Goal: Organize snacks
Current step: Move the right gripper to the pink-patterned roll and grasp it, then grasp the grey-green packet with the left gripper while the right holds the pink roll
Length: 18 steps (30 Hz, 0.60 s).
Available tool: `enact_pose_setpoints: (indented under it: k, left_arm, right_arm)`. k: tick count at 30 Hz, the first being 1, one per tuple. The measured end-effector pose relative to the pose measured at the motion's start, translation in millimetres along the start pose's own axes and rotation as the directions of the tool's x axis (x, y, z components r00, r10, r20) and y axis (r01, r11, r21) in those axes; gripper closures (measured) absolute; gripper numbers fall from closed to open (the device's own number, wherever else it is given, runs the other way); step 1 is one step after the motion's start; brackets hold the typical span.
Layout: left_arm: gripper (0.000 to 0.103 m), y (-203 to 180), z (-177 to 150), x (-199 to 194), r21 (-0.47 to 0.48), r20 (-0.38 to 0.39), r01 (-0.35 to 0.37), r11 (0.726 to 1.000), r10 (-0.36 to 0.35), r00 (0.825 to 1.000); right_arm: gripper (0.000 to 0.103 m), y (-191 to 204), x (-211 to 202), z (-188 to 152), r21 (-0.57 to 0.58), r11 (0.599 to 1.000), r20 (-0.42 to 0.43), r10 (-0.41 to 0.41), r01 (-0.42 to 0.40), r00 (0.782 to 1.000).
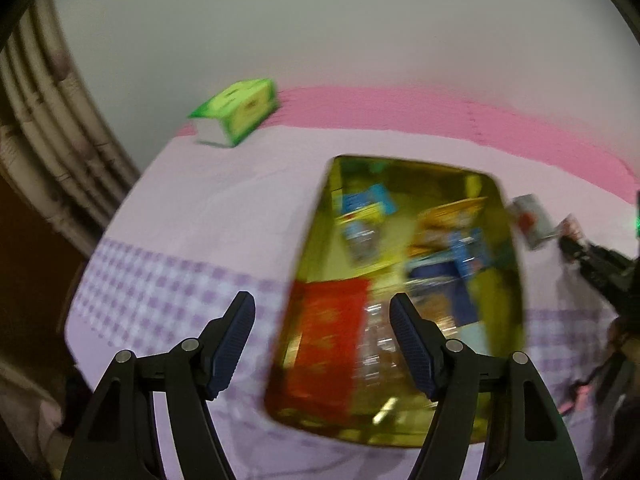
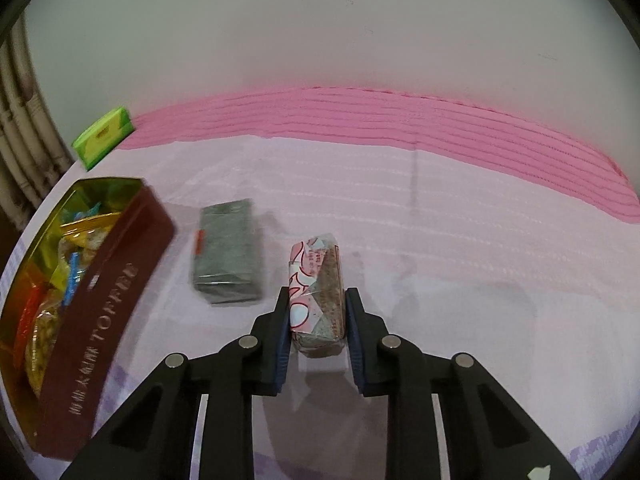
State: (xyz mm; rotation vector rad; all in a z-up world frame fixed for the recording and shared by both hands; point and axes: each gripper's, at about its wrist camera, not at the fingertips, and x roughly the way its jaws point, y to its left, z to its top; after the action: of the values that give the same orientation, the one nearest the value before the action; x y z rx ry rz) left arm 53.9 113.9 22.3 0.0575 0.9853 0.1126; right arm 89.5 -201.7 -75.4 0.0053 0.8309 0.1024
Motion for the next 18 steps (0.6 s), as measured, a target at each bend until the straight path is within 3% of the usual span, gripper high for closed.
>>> enact_pose_setpoints:
  k: [5,10,18]
  left_arm:
    - [0.033,-46,19,-3,0.051,-0.007,0.09,0.995,-0.09,0.996]
    - [0.033,-97,36,0,0.09,-0.041,0.191,0.977,-0.188,0.981]
    - [0.033,-159,56,16,0.127,-0.08,0.246,0.961,-0.237,0.968]
  right_arm:
    - [0.08,-42,-9,-6,0.036,0.995,0.009,-0.092,0.092,0.996]
    - [0.08,-85,-17,-14,0.111,0.983,0.006,-0.15,0.149,0.989]
    - [0.08,-98,-21,-17,0.137,0.975,0.001,-0.179,0.177,0.984]
